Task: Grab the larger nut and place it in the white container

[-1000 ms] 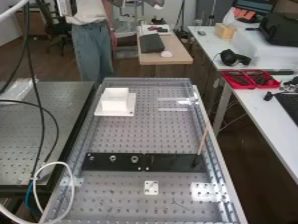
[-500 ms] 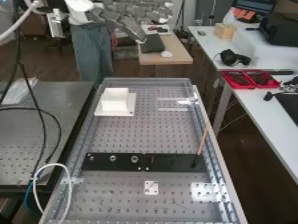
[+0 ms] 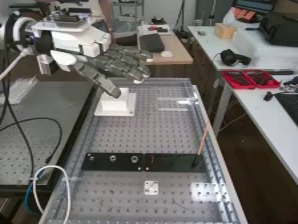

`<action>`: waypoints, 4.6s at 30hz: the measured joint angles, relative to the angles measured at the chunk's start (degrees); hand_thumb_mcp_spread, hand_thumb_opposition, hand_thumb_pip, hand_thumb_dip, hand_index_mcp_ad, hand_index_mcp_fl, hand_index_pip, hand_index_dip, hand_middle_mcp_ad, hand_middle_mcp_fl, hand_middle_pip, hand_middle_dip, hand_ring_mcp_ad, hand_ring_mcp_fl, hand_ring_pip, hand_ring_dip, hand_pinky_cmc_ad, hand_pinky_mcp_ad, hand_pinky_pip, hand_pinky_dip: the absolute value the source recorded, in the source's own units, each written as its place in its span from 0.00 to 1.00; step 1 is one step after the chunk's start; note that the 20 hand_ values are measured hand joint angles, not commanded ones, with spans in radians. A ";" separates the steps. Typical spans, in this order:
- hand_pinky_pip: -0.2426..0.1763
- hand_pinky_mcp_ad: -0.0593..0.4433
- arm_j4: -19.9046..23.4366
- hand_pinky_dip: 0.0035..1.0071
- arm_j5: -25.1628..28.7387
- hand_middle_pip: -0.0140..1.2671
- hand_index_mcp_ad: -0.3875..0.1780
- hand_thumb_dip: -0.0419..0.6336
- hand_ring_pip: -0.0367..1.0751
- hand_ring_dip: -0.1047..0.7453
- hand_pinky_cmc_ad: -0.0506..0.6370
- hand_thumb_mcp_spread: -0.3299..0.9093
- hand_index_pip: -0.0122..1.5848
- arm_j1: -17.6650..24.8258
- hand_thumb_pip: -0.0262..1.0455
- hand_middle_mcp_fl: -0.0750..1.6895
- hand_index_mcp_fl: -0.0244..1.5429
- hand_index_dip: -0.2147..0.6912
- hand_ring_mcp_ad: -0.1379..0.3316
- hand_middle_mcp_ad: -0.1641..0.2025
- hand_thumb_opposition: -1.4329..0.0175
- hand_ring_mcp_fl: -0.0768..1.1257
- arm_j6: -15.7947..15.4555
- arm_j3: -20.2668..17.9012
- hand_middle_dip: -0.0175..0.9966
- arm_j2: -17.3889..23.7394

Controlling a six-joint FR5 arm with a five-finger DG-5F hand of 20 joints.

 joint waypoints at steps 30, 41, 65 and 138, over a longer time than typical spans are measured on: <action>0.35 0.80 24.40 0.50 -13.93 0.11 0.35 0.30 0.11 0.30 0.67 0.53 0.77 -17.33 0.63 0.04 0.04 0.17 0.67 0.65 0.39 0.06 0.70 -10.87 0.25 -16.71; 0.36 0.77 31.25 0.45 -16.60 0.11 0.31 0.30 0.10 0.30 0.66 0.55 0.90 -17.53 0.67 0.04 0.03 0.24 0.67 0.65 0.39 0.06 0.46 -11.75 0.25 -21.52; 0.36 0.77 38.66 0.44 -17.63 0.11 0.31 0.30 0.10 0.30 0.64 0.55 0.98 -16.26 0.70 0.04 0.02 0.29 0.66 0.65 0.39 0.06 -1.92 -13.96 0.25 -24.78; 0.36 0.72 40.49 0.52 -20.33 0.11 0.38 0.34 0.14 0.30 0.58 0.55 0.97 -17.22 0.74 0.04 0.13 0.27 0.61 0.65 0.38 0.06 -3.55 -13.51 0.25 -27.61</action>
